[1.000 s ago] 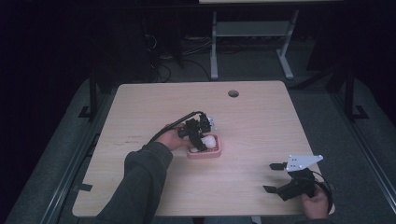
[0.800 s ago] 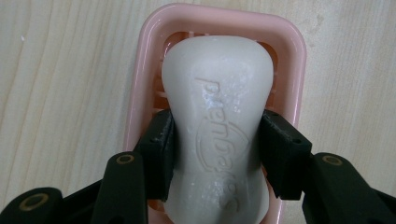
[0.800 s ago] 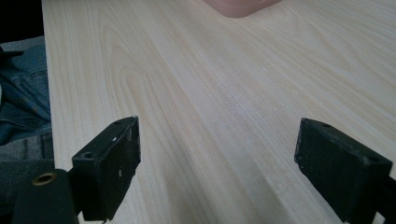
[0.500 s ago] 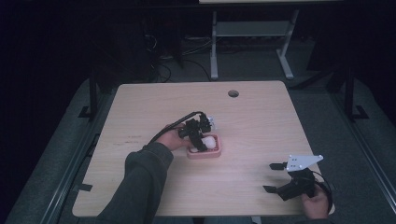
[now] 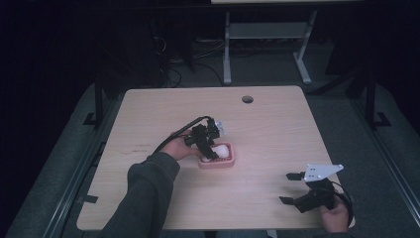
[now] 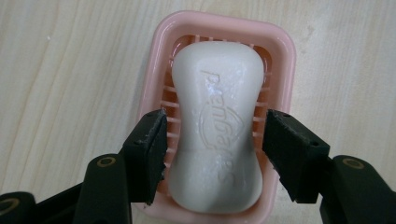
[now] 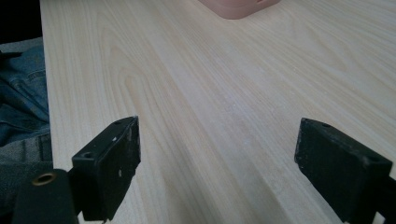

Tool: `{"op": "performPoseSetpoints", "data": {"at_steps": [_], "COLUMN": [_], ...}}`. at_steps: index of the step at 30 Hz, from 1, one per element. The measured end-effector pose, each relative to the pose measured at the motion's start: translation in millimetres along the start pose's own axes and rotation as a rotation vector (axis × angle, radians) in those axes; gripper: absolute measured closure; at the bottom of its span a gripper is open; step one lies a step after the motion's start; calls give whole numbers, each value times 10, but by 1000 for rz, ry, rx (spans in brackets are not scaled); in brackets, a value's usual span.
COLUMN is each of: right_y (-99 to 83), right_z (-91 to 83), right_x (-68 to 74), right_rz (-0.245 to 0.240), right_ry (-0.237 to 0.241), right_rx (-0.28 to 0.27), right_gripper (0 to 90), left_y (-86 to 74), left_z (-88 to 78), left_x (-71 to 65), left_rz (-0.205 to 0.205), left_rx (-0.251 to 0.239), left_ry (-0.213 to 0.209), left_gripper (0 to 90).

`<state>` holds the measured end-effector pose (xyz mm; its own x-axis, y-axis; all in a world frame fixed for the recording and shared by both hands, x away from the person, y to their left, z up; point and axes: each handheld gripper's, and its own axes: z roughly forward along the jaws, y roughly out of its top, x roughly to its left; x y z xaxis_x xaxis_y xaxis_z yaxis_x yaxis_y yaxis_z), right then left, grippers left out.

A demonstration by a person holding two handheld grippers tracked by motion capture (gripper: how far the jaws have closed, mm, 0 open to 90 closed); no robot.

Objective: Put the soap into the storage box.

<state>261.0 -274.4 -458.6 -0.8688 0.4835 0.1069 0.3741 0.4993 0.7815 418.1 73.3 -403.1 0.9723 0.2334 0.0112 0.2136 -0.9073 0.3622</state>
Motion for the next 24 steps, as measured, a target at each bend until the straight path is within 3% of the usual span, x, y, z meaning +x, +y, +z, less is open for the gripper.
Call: {"op": "performPoseSetpoints", "data": {"at_steps": [20, 24], "right_y": [6, 9], "right_z": [16, 20], "right_x": [4, 8], "right_rz": [5, 5], "right_ry": [-11, -12], "right_rx": [8, 8], "right_gripper": [140, 141], "left_y": [-210, -244], "left_z": [-184, -202], "left_x": [-83, -104], "left_rz": [-35, -35], "left_rx": [-55, -45], "left_ry": [31, 32], "left_gripper": [342, 334]}}
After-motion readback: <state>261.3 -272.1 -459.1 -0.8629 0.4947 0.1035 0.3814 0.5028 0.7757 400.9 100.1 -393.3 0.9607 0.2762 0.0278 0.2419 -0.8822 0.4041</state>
